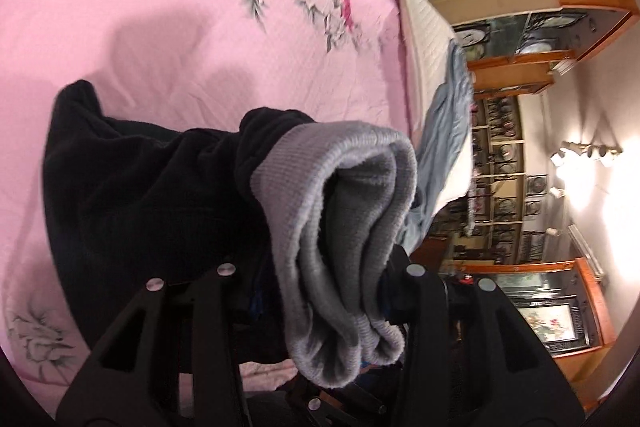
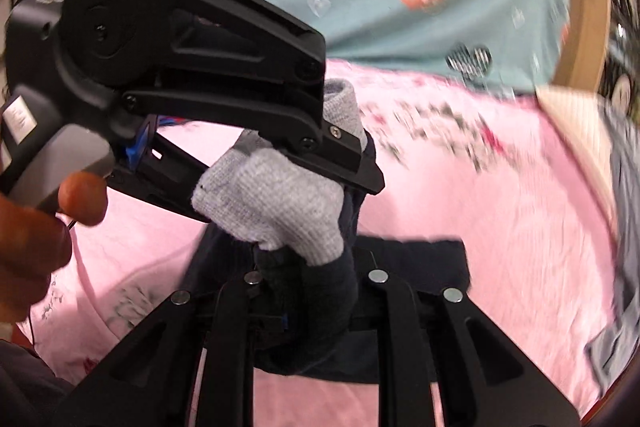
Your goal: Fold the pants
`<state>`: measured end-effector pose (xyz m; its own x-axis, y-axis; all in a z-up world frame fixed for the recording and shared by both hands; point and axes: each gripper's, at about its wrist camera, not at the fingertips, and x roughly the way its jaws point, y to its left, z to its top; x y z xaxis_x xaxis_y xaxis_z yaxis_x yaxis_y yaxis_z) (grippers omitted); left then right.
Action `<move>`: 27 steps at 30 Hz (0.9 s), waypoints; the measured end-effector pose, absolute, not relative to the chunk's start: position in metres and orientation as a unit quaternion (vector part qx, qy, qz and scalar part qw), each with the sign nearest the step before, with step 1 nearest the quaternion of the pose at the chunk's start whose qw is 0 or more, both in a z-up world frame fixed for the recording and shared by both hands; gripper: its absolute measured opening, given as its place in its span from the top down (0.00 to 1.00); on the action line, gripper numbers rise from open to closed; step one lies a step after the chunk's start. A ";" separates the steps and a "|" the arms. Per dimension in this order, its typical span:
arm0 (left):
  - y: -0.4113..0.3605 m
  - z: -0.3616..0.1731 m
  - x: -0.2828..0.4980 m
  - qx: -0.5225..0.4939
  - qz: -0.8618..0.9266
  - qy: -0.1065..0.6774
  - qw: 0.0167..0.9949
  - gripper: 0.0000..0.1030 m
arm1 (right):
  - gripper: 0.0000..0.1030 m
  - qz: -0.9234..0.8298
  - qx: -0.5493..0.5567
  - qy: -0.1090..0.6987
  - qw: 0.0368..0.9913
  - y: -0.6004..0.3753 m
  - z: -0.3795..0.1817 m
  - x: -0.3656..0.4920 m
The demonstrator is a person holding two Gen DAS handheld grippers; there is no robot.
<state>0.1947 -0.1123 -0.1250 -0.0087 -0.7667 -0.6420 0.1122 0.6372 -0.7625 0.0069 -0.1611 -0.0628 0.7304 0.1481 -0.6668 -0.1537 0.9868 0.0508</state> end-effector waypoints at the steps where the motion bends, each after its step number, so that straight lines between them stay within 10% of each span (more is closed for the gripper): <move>1: -0.123 -0.128 0.195 -0.254 -0.331 0.629 0.655 0.60 | 0.83 0.081 0.006 0.363 0.928 -0.166 -0.066 0.007; 9: -0.183 -0.159 0.200 -0.212 -0.293 0.657 0.661 0.58 | 0.83 0.093 0.093 0.406 0.904 -0.229 -0.107 0.028; 16: -0.196 -0.151 0.197 -0.190 -0.270 0.644 0.690 0.33 | 0.82 0.110 0.200 0.434 0.872 -0.269 -0.139 0.037; 27: -0.125 -0.134 0.160 0.001 -0.206 0.567 0.798 0.27 | 0.57 0.111 0.267 0.454 0.843 -0.308 -0.134 0.036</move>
